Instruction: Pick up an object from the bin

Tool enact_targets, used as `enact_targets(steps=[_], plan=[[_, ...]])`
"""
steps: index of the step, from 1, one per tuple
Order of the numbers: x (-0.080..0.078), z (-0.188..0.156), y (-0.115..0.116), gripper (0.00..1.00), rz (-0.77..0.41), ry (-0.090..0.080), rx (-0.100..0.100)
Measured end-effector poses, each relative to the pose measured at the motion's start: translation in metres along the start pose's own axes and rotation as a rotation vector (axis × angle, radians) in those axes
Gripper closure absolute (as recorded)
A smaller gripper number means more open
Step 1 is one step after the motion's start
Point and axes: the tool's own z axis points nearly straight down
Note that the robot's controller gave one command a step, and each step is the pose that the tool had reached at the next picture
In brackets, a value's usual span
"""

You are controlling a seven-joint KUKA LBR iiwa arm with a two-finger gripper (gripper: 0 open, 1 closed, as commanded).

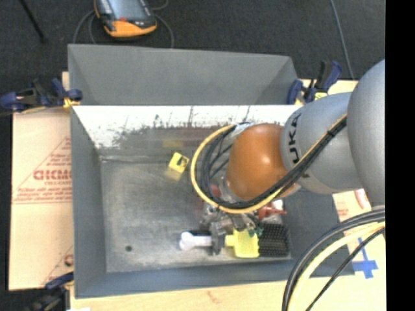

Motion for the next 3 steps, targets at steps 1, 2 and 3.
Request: enact_targets(steps=[1, 2, 3], plan=[[0.0, 0.0, 0.0, 1.0, 0.001, 0.0, 0.0], [0.001, -0.049, 0.006, 1.0, 0.01, 0.01, -0.001], [-0.005, -0.204, -0.006, 1.0, -0.319, 0.0, -0.001]])
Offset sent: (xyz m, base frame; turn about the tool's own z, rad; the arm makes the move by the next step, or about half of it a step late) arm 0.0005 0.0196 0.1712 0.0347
